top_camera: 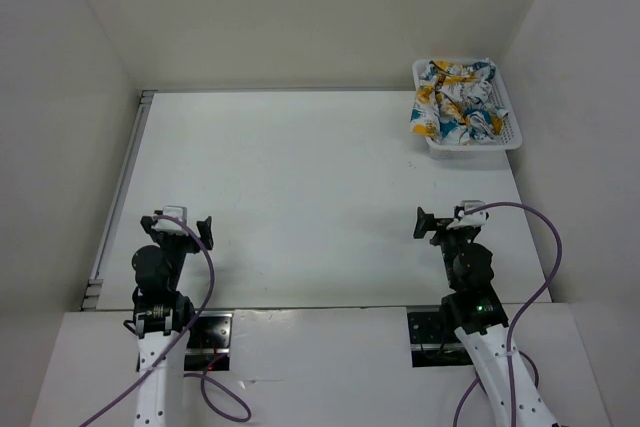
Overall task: Fold and stack the shorts
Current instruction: Grab the shorts from the pile
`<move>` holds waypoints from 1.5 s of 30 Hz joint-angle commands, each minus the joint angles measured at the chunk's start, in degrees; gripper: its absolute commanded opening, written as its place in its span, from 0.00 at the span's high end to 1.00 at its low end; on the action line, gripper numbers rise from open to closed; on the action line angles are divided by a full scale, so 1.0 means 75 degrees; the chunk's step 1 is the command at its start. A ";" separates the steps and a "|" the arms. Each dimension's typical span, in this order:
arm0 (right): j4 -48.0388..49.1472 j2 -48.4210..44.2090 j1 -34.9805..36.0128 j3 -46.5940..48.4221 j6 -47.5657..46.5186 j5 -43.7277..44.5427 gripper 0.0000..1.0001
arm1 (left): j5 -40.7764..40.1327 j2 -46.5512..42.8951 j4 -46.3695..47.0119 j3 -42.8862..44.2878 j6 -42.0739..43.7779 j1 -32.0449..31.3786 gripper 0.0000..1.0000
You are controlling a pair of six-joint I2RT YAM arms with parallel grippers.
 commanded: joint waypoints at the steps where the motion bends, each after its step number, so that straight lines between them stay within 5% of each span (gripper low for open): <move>1: 0.0398 -0.0077 0.0012 -0.0328 0.0096 0.0126 0.02 | 0.0125 -0.0086 0.0237 -0.0173 0.0022 -0.0015 0.00; 4: 0.0398 -0.0077 0.0012 -0.0328 0.0014 0.0045 0.02 | 0.1688 -0.0086 0.0493 -0.0079 0.0022 -0.0015 0.00; 5: 0.0514 -0.0077 0.0012 -0.0328 -0.0358 -0.0130 0.02 | 0.3587 -0.0086 0.0819 -0.0079 0.0022 -0.0015 0.00; 8: 0.2425 -0.0077 0.0012 -0.0328 -0.2701 -0.2343 0.00 | 0.6173 -0.0086 -0.0305 0.0073 0.0022 -0.0015 0.00; 9: 0.2599 -0.0077 0.0012 -0.0328 -0.4979 -0.3252 0.00 | 0.6184 -0.0086 -0.0070 -0.0019 0.0022 -0.0015 0.00; 10: 0.2206 -0.0077 0.0012 -0.0328 -0.7229 -0.5778 0.00 | 0.6184 -0.0086 0.0466 -0.0020 0.0022 -0.0085 0.00; 11: 0.0822 -0.0077 0.0012 -0.0328 -0.9769 -0.6546 0.00 | 0.5952 -0.0005 0.1446 -0.0020 0.0022 -0.0085 0.00; 12: 0.1087 -0.0077 0.0012 -0.0328 -1.2312 -0.6902 0.00 | 0.5834 0.0066 0.1954 -0.0020 0.0022 -0.0167 0.00; 15: 0.3520 0.0331 0.0012 0.0451 -1.0177 -0.7737 0.00 | 0.5110 0.1152 0.3515 0.0551 0.0022 -0.0495 0.00; 18: 0.2289 0.2669 0.0082 0.3313 -0.9880 -0.6862 0.00 | 0.3522 0.3879 0.3110 0.3240 0.0022 -0.0986 0.00; 19: 0.2285 0.4336 0.0082 0.4164 -0.8624 -0.6441 0.00 | 0.2967 0.5523 0.2562 0.4166 0.0022 -0.1127 0.00; 22: 0.1972 0.6712 0.0176 0.7480 -0.4050 -0.3924 0.00 | 0.1619 0.8025 0.1668 0.7251 0.0022 -0.1363 0.00; 25: 0.0976 0.8930 0.0247 0.9373 -0.2392 -0.2325 0.00 | 0.0646 0.9376 0.1842 0.8435 0.0022 -0.1445 0.00; 32: -0.0913 1.2669 -0.1272 1.2277 0.1364 -0.1291 0.00 | 0.0313 1.2241 -0.1684 1.1742 0.0022 -0.2205 0.00; 40: -0.0915 1.4383 -0.1768 1.2868 0.1912 -0.0110 0.05 | 0.2010 1.4279 -0.2552 1.3488 0.0022 -0.3588 0.03; 44: -0.0984 1.4115 -0.2131 1.2681 0.1982 -0.0177 0.06 | 0.2774 1.6269 -0.3020 1.6250 0.0022 -0.4361 0.30; 45: -0.1124 1.4021 -0.2225 1.2564 0.2075 -0.0341 0.09 | 0.2774 1.7341 -0.3230 1.7823 0.0022 -0.4432 0.37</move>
